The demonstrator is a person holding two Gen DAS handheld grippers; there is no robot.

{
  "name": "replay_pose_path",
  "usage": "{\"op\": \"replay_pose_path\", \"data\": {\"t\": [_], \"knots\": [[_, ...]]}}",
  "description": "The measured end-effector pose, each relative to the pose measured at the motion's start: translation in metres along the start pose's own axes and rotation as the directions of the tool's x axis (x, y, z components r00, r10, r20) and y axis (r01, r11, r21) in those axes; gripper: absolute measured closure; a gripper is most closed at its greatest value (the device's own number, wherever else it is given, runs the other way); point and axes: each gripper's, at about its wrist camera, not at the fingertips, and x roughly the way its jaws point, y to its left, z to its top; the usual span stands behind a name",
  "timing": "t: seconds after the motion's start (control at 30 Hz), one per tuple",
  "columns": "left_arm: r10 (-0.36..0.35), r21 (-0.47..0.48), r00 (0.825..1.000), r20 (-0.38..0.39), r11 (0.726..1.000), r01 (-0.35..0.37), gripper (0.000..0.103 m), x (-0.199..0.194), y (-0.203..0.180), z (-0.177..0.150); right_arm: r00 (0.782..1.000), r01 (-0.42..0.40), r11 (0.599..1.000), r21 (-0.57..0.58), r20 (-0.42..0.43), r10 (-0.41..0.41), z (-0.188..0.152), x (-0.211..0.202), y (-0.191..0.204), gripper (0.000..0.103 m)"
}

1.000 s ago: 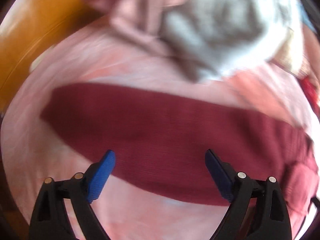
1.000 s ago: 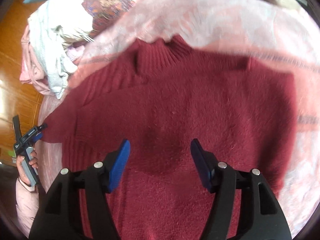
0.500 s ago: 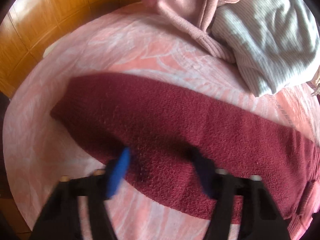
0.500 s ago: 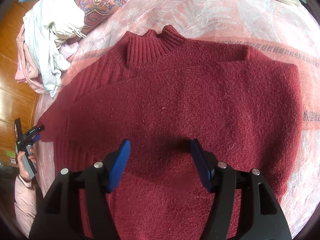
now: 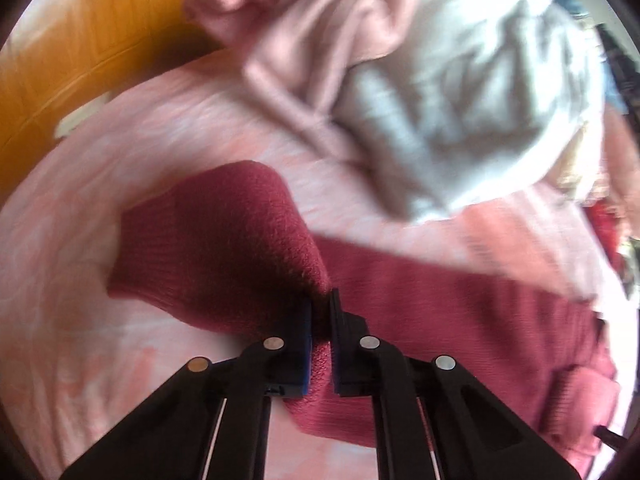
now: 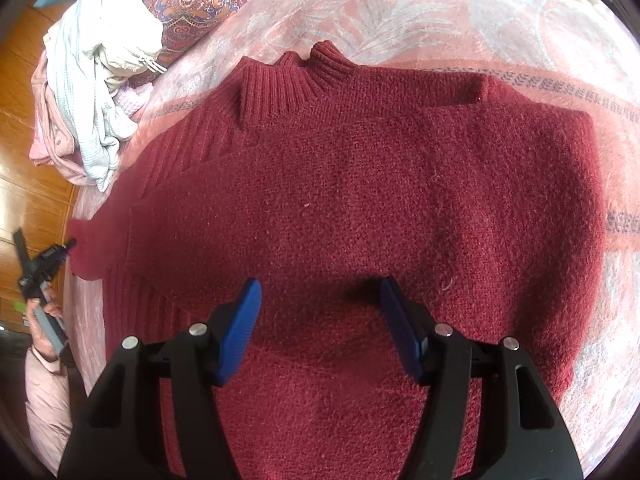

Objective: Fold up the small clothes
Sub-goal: 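Grasp the other sleeve with the left tool and fold it across the body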

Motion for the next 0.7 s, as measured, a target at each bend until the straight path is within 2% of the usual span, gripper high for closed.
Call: {"op": "replay_pose_path", "data": {"t": [0.07, 0.17, 0.27, 0.33, 0.43, 0.47, 0.53, 0.7], "knots": [[-0.07, 0.026, 0.997, 0.013, 0.997, 0.07, 0.096, -0.012, -0.021, -0.003, 1.0, 0.01, 1.0, -0.012, 0.001, -0.01, 0.0, 0.0, 0.002, 0.041], [-0.175, 0.095, 0.984, 0.024, 0.981, 0.172, 0.096, -0.033, -0.06, -0.012, 1.0, 0.005, 1.0, -0.012, 0.001, -0.005, -0.001, 0.0, 0.001, 0.041], [-0.283, 0.174, 0.959, 0.006, 0.945, 0.278, 0.096, -0.052, -0.105, -0.028, 1.0, -0.009, 1.0, -0.009, 0.001, 0.009, -0.001, -0.001, -0.001, 0.041], [-0.351, 0.237, 0.936, -0.022, 0.908, 0.346, 0.096, -0.065, -0.142, -0.043, 1.0, -0.015, 1.0, -0.009, 0.0, 0.015, -0.001, -0.003, -0.002, 0.041], [-0.404, 0.304, 0.913, -0.062, 0.863, 0.403, 0.096, -0.074, -0.183, -0.061, 1.0, -0.019, 1.0, -0.012, 0.001, 0.019, -0.002, -0.005, -0.004, 0.041], [-0.428, 0.319, 0.9, -0.089, 0.843, 0.432, 0.096, -0.075, -0.201, -0.07, 1.0, -0.02, 1.0, -0.013, 0.001, 0.02, -0.003, -0.007, -0.005, 0.041], [-0.446, 0.348, 0.887, -0.12, 0.818, 0.458, 0.096, -0.073, -0.225, -0.082, 1.0, -0.016, 1.0, -0.015, 0.005, 0.016, -0.003, -0.01, -0.008, 0.041], [-0.445, 0.422, 0.875, -0.189, 0.768, 0.481, 0.096, -0.061, -0.288, -0.12, 1.0, -0.009, 1.0, -0.004, 0.022, 0.009, -0.002, -0.02, -0.022, 0.041]]}}
